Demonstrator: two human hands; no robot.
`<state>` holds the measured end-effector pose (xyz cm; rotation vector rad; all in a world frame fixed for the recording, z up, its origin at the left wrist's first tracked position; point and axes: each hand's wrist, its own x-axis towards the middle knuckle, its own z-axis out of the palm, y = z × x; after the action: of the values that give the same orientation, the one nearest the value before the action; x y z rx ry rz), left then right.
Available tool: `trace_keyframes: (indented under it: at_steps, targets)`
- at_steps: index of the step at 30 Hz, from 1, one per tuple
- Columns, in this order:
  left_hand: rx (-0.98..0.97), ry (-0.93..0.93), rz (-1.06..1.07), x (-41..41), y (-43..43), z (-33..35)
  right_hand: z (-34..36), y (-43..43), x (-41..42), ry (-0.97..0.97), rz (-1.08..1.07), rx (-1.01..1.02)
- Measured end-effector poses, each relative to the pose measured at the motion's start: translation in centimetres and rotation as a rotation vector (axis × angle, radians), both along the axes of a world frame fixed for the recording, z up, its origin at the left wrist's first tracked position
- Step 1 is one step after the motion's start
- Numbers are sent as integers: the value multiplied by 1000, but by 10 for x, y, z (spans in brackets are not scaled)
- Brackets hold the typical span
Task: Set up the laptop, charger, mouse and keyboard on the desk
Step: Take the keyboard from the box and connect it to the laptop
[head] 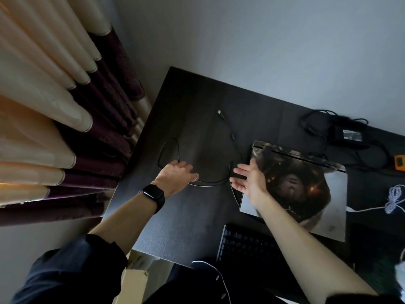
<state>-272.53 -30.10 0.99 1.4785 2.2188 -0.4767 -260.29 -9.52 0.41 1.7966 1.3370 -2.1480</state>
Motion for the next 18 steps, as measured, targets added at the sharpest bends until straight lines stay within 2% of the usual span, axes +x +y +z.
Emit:
trace_keyframes:
  at_steps: [2, 4, 8, 10, 13, 18]
  targets:
    - [-25, 23, -11, -1, -2, -3, 3, 6, -7, 46, 4, -145]
    - [-45, 48, -3, -3, -7, -6, 7, 9, -17, 53, 5, -167]
    - [-99, 96, 109, -11, -22, -14, -6, 12, -27, -107, 183, 202]
    - [-118, 106, 166, -16, -29, -19, -12, 7, -23, -193, 345, 298]
    - [-105, 86, 199, -20, -36, -27, -20, -1, -19, -261, 504, 314]
    - [-99, 54, 191, -22, -47, -35, -49, -5, -31, -286, 470, 282]
